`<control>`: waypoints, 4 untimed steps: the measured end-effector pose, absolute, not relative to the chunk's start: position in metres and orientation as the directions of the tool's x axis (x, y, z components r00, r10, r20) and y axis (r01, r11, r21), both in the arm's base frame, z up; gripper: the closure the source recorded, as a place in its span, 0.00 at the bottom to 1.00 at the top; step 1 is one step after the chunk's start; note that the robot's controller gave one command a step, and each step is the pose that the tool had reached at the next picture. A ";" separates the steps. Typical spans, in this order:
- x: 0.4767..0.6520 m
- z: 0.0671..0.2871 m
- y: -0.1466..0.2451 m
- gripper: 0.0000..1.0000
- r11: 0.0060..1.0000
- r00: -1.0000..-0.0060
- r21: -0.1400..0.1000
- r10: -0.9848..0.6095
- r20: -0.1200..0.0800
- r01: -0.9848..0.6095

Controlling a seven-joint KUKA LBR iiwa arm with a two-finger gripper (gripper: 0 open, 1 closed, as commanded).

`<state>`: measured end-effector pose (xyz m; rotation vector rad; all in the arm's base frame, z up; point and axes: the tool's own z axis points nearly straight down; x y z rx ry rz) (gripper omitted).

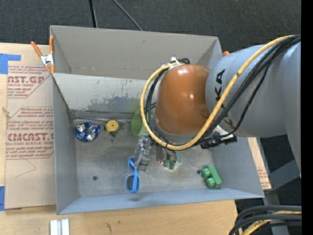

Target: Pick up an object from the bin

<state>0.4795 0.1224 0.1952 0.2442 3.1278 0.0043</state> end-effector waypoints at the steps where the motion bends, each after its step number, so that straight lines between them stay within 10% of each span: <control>1: 0.480 0.191 0.122 0.00 0.988 -0.988 0.001 0.155 0.000 0.155; 2: 0.530 0.085 0.119 0.00 0.988 -0.988 0.000 -0.154 0.003 -0.154; 3: 0.531 0.087 0.119 1.00 0.988 -0.988 0.001 -0.153 0.000 -0.153; 4: 0.555 0.256 0.114 1.00 0.981 -0.981 0.000 -0.192 -0.012 -0.192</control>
Offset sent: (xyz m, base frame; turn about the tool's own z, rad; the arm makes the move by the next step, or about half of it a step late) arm 0.0000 0.0000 0.0000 0.0000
